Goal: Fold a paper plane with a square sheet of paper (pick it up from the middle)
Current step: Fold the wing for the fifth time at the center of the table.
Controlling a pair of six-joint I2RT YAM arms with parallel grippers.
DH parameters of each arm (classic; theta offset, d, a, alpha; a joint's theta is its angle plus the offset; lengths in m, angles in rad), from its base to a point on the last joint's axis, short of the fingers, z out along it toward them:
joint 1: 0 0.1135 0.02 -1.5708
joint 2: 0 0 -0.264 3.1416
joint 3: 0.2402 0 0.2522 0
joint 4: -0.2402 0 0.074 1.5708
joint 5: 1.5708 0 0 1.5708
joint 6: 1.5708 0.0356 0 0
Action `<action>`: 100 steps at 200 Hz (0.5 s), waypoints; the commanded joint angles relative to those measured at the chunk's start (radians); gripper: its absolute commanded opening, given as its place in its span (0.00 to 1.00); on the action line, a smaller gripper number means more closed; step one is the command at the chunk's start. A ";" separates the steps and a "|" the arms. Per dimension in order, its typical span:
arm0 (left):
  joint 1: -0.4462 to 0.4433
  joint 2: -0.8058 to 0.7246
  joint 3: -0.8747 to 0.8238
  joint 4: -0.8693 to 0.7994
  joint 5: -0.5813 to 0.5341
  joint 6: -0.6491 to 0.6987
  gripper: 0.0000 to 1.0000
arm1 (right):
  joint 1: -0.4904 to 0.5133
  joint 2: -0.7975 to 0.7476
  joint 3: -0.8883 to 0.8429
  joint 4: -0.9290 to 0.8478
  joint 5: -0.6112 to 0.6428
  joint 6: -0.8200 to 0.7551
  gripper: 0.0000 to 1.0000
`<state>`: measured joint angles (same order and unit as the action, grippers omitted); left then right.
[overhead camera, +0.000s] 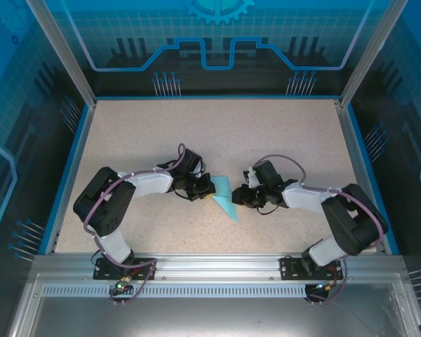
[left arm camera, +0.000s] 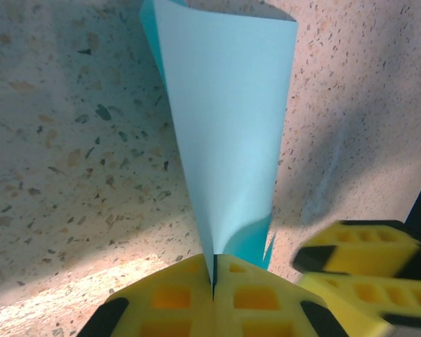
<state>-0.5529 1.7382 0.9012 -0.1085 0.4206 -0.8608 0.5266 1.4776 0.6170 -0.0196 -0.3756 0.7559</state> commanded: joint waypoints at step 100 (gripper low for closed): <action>0.017 0.036 0.076 -0.107 0.053 0.049 0.00 | 0.464 -0.034 0.146 -0.248 0.660 -0.397 0.44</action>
<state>-0.5442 1.7565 0.9512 -0.1810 0.4427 -0.8310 0.9302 1.3720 0.6960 -0.2085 0.1295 0.4339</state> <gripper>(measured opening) 0.050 0.442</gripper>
